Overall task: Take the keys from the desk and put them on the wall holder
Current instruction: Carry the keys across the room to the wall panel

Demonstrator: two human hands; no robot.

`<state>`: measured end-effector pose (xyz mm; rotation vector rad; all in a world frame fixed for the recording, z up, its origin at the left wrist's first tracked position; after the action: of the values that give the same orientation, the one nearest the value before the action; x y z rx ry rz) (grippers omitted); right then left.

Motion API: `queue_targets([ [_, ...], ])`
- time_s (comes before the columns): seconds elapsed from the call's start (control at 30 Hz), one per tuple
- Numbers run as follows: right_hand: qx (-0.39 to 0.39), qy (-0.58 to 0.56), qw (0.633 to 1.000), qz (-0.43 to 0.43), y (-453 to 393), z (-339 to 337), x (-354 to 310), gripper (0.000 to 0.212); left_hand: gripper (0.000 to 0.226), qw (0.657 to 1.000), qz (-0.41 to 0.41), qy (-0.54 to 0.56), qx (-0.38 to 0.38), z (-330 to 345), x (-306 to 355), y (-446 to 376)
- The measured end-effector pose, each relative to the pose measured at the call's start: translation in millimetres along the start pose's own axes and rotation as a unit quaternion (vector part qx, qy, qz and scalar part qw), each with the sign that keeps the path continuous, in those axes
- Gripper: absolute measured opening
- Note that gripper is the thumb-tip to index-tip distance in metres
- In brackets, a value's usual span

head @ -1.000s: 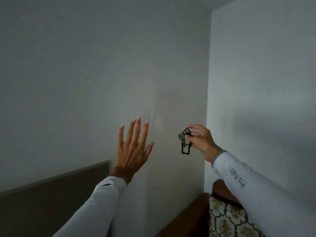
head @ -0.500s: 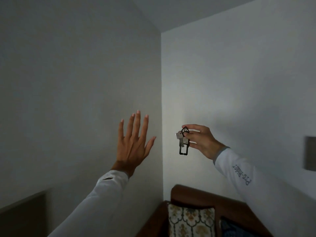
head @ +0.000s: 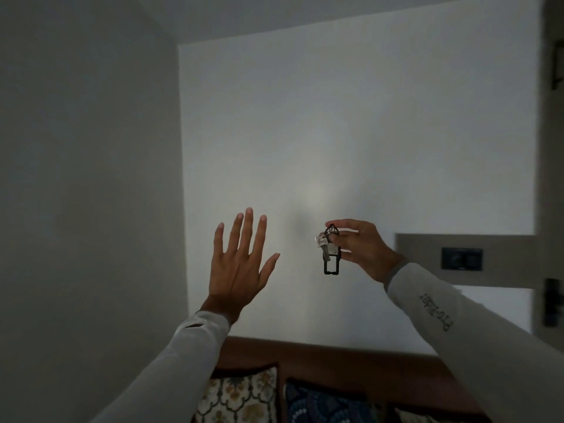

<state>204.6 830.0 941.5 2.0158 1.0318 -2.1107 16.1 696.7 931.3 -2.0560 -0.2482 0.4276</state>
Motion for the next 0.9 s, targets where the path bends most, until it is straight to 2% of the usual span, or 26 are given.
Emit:
queue_targets([
  [0.4, 0.040, 0.105, 0.993, -0.025, -1.8, -298.2, 10.4, 0.026, 0.078, 0.998, 0.012, 0.050, -0.021, 56.1, 269.1, -79.3],
  [0.67, 0.111, 0.114, 0.987, -0.006, -16.2, -438.7, 32.8, 0.032, 0.080, 0.997, 0.025, 0.070, -0.025, 87.3, 383.6, -130.3],
  [0.9, 0.133, 0.138, 0.981, -0.012, -68.9, -532.3, 73.1, 0.028, 0.081, 0.996, 0.040, 0.084, -0.011, 156.0, 469.5, -176.8],
])
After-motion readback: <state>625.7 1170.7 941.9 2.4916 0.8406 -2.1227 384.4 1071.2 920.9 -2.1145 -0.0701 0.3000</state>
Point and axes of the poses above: each hand's wrist, its own y-axis away from the middle knuckle, its own z-axis out of the palm, x = y × z, the point moved 10 cm from there along -y, towards the middle knuckle, and after that the axes turned 4 degrees about y, right-handed, at the moved point
